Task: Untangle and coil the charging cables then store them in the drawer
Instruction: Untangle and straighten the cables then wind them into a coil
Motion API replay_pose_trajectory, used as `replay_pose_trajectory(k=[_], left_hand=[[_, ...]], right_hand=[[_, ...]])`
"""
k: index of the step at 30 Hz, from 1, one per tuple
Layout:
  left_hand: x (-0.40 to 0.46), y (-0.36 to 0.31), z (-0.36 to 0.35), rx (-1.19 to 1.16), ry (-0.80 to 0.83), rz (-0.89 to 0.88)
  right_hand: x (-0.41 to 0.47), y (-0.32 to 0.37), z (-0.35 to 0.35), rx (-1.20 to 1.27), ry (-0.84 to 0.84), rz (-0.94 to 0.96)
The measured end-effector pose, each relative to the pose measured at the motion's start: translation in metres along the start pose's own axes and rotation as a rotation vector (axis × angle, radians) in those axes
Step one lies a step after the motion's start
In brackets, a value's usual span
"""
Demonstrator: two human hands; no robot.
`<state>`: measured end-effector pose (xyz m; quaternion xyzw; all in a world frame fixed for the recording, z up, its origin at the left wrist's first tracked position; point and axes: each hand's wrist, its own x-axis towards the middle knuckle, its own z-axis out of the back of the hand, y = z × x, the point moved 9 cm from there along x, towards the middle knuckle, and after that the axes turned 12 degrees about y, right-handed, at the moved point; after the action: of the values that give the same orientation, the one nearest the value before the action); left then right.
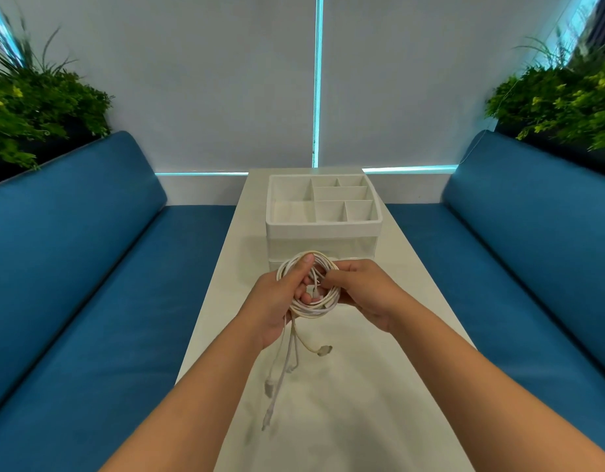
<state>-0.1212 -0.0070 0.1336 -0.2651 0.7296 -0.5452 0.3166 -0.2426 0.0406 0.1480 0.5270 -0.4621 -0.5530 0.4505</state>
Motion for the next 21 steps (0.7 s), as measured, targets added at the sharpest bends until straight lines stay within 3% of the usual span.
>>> replay_pose_trajectory(k=[7,15,21], left_hand=[[0.001,-0.009,0.003,0.116,-0.091,-0.132],[-0.001,-0.008,0.001,0.185,-0.089,-0.127],[-0.002,-0.004,0.002,0.200,-0.124,-0.175]], right_hand=[[-0.005,0.001,-0.001,-0.008,0.025,0.024],[-0.004,-0.010,0.002,-0.057,-0.006,-0.013],[-0.008,-0.008,0.012,-0.200,-0.122,-0.060]])
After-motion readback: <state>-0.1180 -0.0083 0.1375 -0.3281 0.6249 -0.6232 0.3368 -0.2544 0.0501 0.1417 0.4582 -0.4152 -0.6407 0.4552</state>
